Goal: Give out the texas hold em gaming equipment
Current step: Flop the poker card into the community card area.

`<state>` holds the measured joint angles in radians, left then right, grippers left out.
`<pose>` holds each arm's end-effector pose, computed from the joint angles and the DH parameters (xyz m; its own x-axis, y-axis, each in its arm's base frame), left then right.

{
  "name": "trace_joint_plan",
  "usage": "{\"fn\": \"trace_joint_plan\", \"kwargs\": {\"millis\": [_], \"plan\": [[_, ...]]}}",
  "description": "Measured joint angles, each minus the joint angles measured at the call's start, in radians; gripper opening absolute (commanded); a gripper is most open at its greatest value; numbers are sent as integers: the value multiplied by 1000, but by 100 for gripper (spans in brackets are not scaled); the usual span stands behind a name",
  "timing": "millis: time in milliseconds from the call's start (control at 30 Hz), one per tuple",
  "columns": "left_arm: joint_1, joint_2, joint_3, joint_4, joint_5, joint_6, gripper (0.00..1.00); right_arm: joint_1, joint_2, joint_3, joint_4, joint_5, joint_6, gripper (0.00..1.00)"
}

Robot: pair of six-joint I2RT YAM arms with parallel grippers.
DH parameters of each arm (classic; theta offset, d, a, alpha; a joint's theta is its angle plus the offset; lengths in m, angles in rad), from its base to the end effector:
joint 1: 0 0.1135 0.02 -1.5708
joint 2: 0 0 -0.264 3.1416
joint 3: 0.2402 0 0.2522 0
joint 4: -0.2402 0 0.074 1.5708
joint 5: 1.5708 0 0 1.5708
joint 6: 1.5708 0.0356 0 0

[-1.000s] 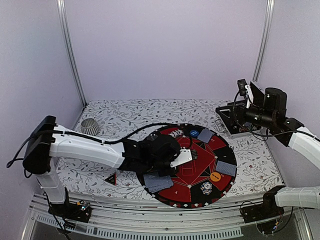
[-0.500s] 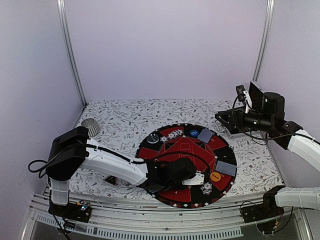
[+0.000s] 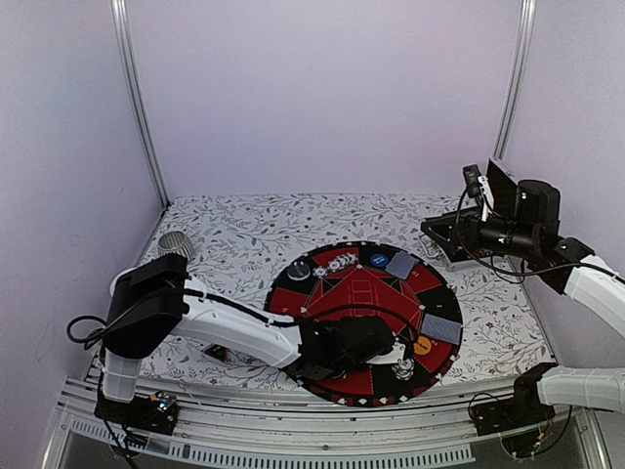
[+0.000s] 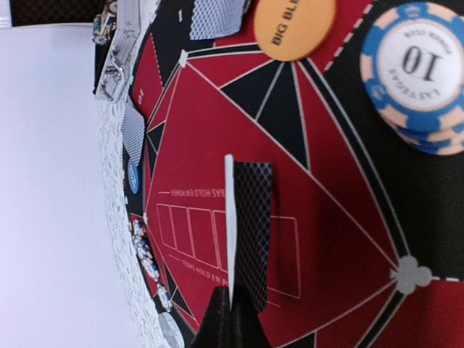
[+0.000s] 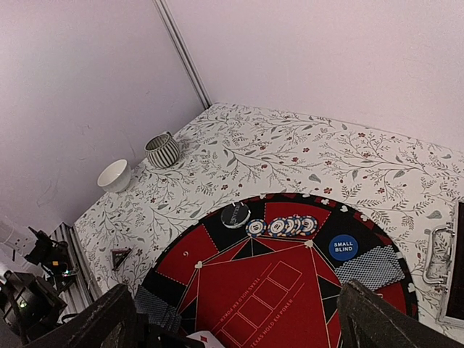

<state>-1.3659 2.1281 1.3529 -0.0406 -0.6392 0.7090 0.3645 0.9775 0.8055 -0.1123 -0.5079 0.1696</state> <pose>0.1117 -0.4332 0.1343 0.3450 0.9081 -0.2373 0.6298 -0.0365 0.7759 0.2040 0.0963 0.3201 -0.3845 0.0112 -0.9231 -0.6927 0.6575 0.2965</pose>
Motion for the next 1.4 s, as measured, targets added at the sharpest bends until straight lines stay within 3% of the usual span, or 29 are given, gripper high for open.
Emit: {"fn": "trace_joint_plan", "kwargs": {"millis": [400, 767, 1167, 1400], "plan": [[11, 12, -1, 97, -111, 52, 0, 0, -86, -32, 2, -42, 45, 99], [-4, 12, -2, 24, -6, 34, 0, 0, -200, -79, -2, -142, 87, 99], [-11, 37, 12, -66, 54, -30, 0, 0, -261, -6, -92, -165, 76, 99], [-11, 23, -37, -24, 80, -18, 36, 0, -255, 5, -115, -168, 65, 99]]}}
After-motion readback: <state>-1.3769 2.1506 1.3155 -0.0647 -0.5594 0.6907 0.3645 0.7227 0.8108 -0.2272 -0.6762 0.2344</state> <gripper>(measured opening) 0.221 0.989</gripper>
